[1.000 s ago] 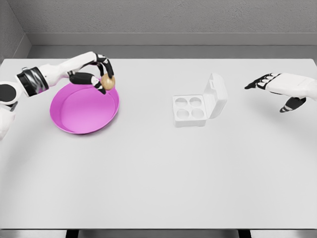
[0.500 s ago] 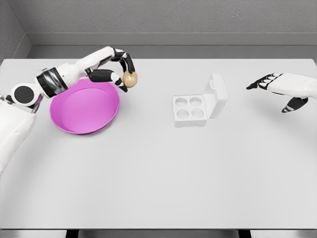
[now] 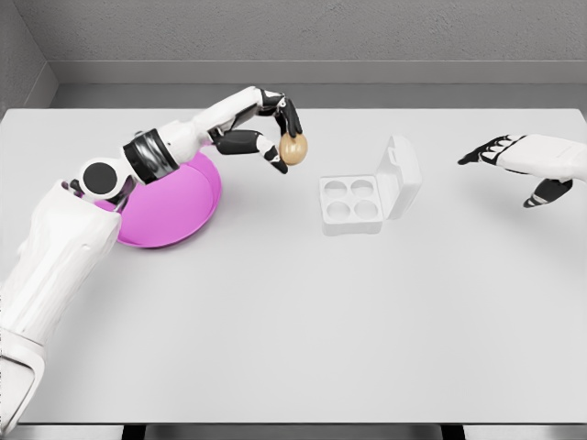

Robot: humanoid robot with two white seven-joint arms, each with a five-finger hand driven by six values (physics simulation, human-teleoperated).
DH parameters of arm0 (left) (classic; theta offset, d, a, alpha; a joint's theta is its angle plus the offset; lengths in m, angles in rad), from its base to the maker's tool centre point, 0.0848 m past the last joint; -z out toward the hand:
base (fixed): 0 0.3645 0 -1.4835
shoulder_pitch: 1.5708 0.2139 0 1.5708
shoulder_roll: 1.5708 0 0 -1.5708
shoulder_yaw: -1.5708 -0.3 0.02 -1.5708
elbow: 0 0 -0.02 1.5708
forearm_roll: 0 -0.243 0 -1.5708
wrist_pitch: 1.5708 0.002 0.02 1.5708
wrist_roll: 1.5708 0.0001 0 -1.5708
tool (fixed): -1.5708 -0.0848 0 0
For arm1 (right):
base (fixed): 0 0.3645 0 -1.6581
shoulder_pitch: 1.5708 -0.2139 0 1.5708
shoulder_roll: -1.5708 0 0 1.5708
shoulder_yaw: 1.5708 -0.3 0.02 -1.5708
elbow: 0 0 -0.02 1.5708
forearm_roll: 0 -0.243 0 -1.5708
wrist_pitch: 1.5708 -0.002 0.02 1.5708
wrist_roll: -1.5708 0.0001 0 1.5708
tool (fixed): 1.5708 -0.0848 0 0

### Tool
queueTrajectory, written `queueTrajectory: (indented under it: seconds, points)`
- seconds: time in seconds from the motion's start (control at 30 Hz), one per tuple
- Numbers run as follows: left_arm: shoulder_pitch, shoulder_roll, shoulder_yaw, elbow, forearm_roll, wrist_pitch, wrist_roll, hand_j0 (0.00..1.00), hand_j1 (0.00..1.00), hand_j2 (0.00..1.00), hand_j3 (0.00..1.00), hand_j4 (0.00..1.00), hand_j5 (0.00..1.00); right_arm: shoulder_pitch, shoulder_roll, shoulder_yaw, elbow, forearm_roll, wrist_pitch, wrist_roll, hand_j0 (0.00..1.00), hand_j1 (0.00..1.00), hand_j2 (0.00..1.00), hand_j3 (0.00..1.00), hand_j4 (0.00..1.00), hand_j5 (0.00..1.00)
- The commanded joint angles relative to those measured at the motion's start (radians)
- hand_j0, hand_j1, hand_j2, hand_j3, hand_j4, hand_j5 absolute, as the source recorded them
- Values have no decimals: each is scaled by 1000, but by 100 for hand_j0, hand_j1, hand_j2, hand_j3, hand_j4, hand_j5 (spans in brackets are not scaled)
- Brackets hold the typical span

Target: Pack egg into the box and close the box lid

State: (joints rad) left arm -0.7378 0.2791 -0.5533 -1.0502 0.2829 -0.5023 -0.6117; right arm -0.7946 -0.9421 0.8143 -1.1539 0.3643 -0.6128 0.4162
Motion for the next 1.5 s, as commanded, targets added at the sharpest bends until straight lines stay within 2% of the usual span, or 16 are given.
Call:
queueTrajectory:
  seconds: [0.0,0.37,0.77,0.93,1.23,1.27,1.3,1.47]
  points:
    - [0,-29,1,2,10,21,1,27,27,27,27,27,27,0,-3,-1,-1,-5,2,-1,100,100,100,100,100,100]
    - [-3,-63,7,12,122,45,1,24,24,24,24,24,24,6,8,-1,-1,-5,2,1,100,100,100,100,100,100]
    - [29,-123,4,19,128,47,1,24,24,24,24,24,24,8,9,-1,-1,-5,2,3,100,100,100,100,100,100]
    - [31,-143,1,55,128,50,1,24,24,24,24,24,24,8,8,-1,-1,-5,2,3,100,100,100,100,100,100]
    - [46,-153,-2,53,128,188,1,25,25,25,25,25,25,11,9,2,-1,-5,2,3,100,100,100,100,100,100]
    - [43,-149,-43,53,139,188,1,25,25,25,25,25,25,11,9,2,-1,-5,2,3,100,100,100,100,100,100]
    - [43,-146,-50,53,163,188,1,25,25,25,25,25,25,11,9,3,-1,-5,2,3,100,100,100,100,100,100]
    - [44,-143,-50,55,165,188,1,25,25,25,25,25,25,11,9,5,-1,-5,2,3,100,100,100,100,100,100]
